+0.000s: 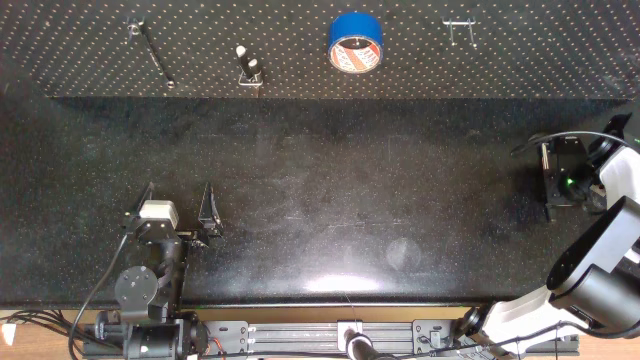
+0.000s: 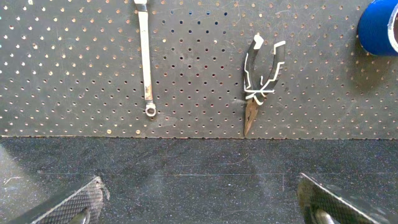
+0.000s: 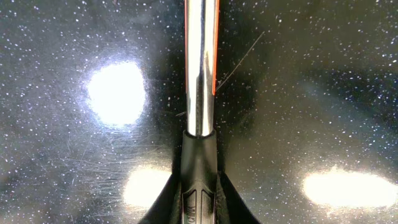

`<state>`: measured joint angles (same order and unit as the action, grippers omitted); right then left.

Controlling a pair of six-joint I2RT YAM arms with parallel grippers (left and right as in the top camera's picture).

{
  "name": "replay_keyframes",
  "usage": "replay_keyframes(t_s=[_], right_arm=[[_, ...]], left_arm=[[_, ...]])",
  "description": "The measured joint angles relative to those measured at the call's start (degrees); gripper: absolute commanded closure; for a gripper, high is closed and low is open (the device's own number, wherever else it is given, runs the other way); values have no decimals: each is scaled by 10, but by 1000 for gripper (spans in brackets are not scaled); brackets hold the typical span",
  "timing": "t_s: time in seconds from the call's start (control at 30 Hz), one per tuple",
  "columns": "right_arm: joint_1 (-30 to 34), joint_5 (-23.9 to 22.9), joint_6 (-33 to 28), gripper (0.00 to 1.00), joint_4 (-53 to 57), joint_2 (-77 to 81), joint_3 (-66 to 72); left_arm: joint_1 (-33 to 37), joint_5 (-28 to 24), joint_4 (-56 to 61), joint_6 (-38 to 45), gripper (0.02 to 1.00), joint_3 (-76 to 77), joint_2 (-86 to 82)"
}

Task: Place Tools Onto Pegboard

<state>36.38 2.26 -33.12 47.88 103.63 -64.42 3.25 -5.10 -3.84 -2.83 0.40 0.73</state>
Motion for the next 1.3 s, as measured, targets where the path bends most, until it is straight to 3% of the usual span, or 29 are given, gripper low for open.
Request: replay_keyframes(t_s=[0.23,0.3,0.33,0.4,0.5,0.53,0.6,0.67,0.77,0.9,1.27,1.3], right_arm=[[0,4,0,925,0,0,0],[-2,46,7,925,-22,-26,28],[-14,106,35,925,-49,-79,86],[-24,153,112,925,-158,-266,205],[-35,167,164,925,-189,-501,276],[-78,176,213,925,-201,-606,300],[-192,177,268,925,-366,-661,325],[-288,153,292,925,-535,-612,335],[-322,138,316,925,-694,-452,332],[-338,137,367,923,-737,-356,305],[-339,137,372,925,-801,-188,280],[-339,137,372,700,-800,-179,280]], left_arm=[[0,0,0,0,23,0,0],[0,0,0,0,25,0,0],[0,0,0,0,25,0,0],[0,0,0,0,23,0,0],[0,0,0,0,25,0,-1],[0,-1,0,0,25,0,-1],[0,-1,0,0,25,0,-1],[0,-1,0,0,25,0,-1],[0,-1,0,0,23,0,-1],[0,-1,0,0,25,0,0],[0,-1,0,0,25,0,0],[0,-1,0,0,25,0,0]])
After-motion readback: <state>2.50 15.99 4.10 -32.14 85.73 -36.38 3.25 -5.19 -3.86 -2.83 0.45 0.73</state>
